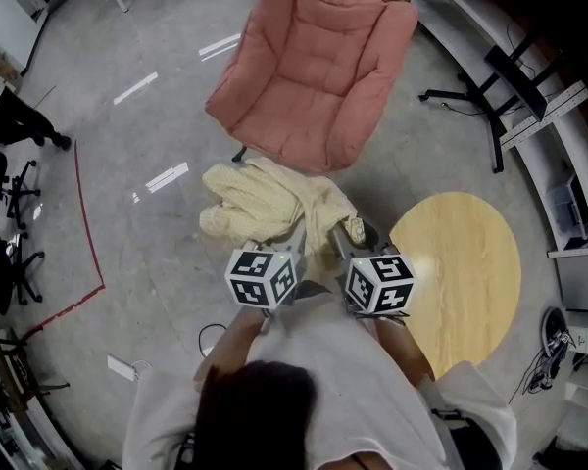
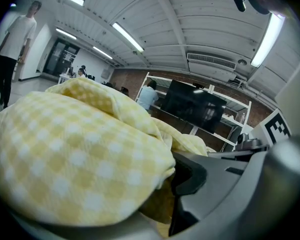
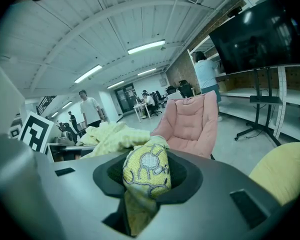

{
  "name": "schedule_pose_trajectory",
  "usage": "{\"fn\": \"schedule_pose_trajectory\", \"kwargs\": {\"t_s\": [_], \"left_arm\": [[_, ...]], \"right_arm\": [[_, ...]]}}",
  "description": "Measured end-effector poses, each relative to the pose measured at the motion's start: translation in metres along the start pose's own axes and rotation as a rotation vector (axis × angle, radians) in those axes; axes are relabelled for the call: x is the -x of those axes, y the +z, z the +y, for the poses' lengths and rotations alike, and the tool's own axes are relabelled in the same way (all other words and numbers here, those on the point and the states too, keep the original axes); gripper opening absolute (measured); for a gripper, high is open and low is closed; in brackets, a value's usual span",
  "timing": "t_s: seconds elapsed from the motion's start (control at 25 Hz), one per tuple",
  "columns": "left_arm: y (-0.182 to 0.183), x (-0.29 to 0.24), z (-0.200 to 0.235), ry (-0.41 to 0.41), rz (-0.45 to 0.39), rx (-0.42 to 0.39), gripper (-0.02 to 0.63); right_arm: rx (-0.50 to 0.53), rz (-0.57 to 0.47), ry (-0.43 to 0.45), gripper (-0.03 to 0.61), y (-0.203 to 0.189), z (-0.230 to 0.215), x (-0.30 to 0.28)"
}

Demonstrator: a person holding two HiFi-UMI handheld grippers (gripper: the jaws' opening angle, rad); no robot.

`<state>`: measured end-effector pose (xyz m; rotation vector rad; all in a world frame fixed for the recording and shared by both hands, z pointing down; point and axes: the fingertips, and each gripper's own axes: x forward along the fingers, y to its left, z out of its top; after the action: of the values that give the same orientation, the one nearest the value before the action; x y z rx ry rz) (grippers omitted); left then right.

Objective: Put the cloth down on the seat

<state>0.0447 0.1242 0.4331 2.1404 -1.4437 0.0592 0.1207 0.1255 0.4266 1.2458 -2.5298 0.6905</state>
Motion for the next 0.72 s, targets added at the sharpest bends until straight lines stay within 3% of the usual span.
{"fn": "schedule_pose_trajectory", "kwargs": {"t_s": [0.72], "left_arm": [[0.005, -0.038, -0.006, -0.072, 0.016, 0.017, 0.155]], "right_arm": [[-0.002, 0.007, -0.057, 0.138, 0.013, -0.031, -0.008]]}}
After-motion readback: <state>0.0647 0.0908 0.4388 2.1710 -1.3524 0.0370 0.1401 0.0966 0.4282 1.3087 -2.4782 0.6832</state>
